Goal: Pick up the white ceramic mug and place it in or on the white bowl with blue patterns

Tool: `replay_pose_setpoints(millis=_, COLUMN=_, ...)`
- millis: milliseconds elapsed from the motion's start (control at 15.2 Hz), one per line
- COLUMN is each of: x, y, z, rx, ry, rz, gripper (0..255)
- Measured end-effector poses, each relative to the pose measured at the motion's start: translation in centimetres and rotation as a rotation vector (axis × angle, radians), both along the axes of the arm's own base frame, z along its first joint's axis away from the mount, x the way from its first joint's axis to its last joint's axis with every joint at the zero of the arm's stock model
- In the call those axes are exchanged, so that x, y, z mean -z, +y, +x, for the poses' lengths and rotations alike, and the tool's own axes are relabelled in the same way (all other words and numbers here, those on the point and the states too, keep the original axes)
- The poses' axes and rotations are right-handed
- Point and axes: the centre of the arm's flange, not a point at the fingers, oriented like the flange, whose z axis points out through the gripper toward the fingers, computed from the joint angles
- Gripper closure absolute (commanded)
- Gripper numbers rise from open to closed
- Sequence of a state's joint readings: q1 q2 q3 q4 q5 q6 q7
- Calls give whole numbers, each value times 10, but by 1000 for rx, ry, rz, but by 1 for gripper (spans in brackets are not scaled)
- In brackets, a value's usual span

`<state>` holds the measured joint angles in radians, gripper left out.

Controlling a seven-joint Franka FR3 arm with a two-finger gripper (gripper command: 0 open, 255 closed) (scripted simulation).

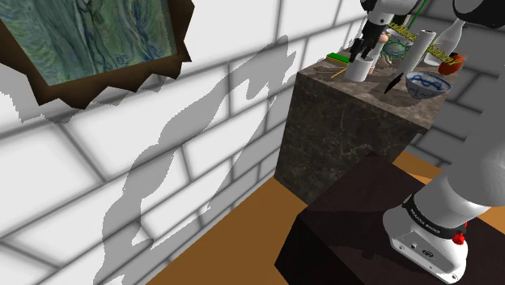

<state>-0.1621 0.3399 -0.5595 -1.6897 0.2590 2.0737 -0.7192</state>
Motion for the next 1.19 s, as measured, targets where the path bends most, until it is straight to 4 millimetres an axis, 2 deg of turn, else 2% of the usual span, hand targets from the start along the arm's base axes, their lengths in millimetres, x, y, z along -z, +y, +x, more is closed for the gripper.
replay_pose_setpoints(millis=330, x=26, y=-3, z=3, rx=0, ry=0, rz=0, gripper=0)
replay_pose_setpoints(millis=726, x=29, y=-2, z=4, rx=0, ry=0, rz=0, gripper=0)
replay_pose_setpoints(millis=792, x=29, y=-2, z=4, rx=0, ry=0, rz=0, gripper=255)
replay_pose_setpoints(millis=1188, x=29, y=-2, z=4, rx=0, ry=0, rz=0, gripper=255)
